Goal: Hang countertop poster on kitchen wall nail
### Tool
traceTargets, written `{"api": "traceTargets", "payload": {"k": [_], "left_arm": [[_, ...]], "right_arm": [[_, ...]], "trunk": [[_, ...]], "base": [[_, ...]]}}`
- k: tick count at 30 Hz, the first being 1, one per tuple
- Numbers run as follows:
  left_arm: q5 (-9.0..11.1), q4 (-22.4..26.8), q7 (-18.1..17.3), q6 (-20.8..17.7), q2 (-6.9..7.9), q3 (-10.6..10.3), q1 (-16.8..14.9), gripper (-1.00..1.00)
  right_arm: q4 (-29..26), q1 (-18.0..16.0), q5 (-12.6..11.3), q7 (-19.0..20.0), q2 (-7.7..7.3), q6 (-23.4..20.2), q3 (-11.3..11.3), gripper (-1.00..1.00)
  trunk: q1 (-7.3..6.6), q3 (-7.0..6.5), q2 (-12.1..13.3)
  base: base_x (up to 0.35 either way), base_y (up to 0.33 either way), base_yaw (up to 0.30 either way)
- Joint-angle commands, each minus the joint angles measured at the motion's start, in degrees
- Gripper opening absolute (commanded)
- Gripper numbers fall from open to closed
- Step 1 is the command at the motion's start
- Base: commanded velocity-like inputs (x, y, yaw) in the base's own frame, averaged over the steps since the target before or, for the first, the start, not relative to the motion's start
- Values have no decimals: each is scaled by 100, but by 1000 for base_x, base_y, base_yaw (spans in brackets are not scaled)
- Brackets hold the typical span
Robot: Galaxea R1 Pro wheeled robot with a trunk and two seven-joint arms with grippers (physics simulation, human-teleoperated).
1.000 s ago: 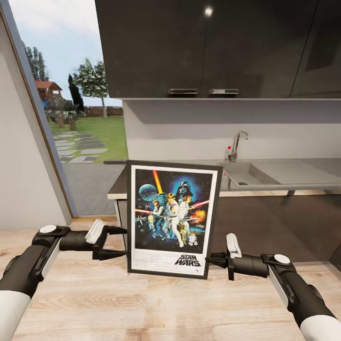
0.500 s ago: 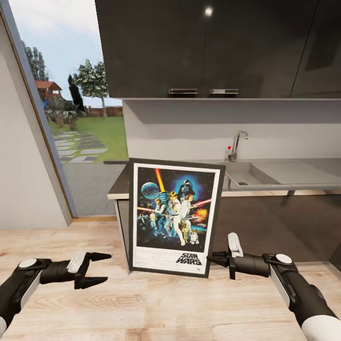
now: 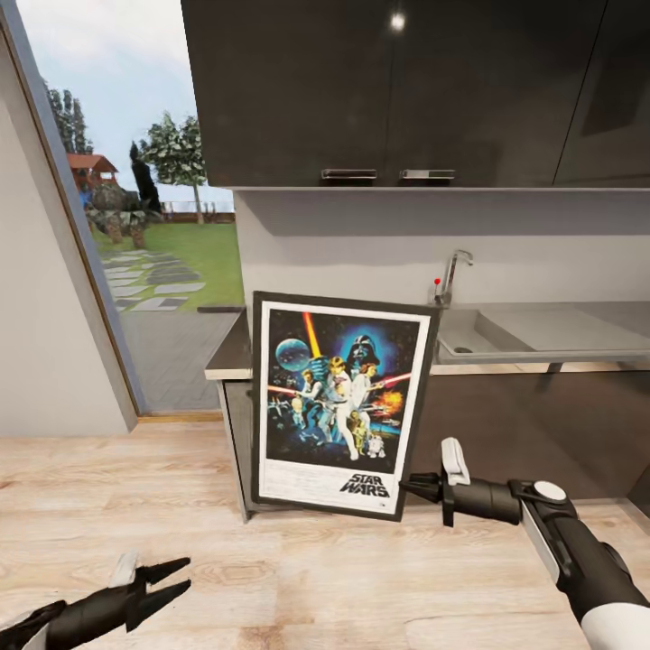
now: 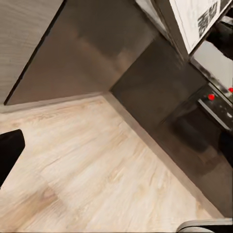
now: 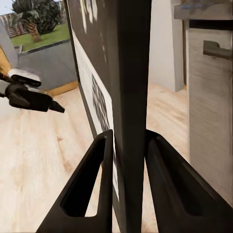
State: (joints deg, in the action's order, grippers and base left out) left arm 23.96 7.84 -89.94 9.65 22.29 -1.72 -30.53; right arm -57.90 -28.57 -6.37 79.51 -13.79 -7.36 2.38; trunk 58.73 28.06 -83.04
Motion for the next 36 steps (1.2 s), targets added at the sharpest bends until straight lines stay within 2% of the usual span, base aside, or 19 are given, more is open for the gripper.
{"api": "traceTargets", "payload": {"k": [1, 2, 4, 5, 9, 12, 13, 17, 20, 22, 27, 36], "left_arm": [[231, -327, -6, 326, -115, 8, -1, 100], [403, -577, 715, 568, -404, 13, 267, 100], [420, -601, 979, 593, -477, 13, 318, 100], [459, -635, 1346, 628, -611, 17, 477, 100], [535, -640, 1423, 739, -646, 25, 670, 100], [739, -642, 1556, 1008, -664, 29, 761, 100], [864, -643, 1742, 1150, -673, 27, 790, 100], [973, -638, 2147, 1253, -689, 20, 810, 100], [1023, -640, 2802, 1294, -701, 25, 820, 100], [1032, -642, 2954, 1310, -704, 31, 824, 100], [1038, -644, 3087, 1305, -702, 46, 828, 100], [1032, -644, 3119, 1276, -700, 49, 830, 100]], "right_arm": [[-22, 4, -25, 39, -1, -96, 39, -100], [-41, 17, -23, 32, 1, -105, 66, -100], [-43, 19, -19, 31, 0, -106, 70, -100], [-45, 25, -10, 27, -1, -116, 76, -100], [-45, 26, -7, 21, -1, -127, 82, -100], [-46, 27, -6, 19, -1, -131, 130, -100], [-46, 27, -5, 18, -1, -133, 184, -100], [-46, 27, -5, 19, -1, -134, 231, -100], [-46, 27, -5, 21, -1, -138, 323, -100], [-46, 27, -5, 21, -1, -140, 414, -100], [-46, 27, -5, 21, -1, -143, 514, -100], [-46, 31, -3, 21, -1, -136, 526, -100]], "trunk": [[0, 6, -3], [0, 6, -3], [0, 6, -3], [0, 6, -3], [0, 6, -3], [0, 6, -3], [0, 6, -3], [0, 6, -3], [0, 6, -3], [0, 6, -3], [0, 6, -3], [0, 6, -3]], "base": [[0, 0, 0], [0, 0, 0], [0, 0, 0], [0, 0, 0], [0, 0, 0], [0, 0, 0], [0, 0, 0], [0, 0, 0], [0, 0, 0], [0, 0, 0], [0, 0, 0], [0, 0, 0]]}}
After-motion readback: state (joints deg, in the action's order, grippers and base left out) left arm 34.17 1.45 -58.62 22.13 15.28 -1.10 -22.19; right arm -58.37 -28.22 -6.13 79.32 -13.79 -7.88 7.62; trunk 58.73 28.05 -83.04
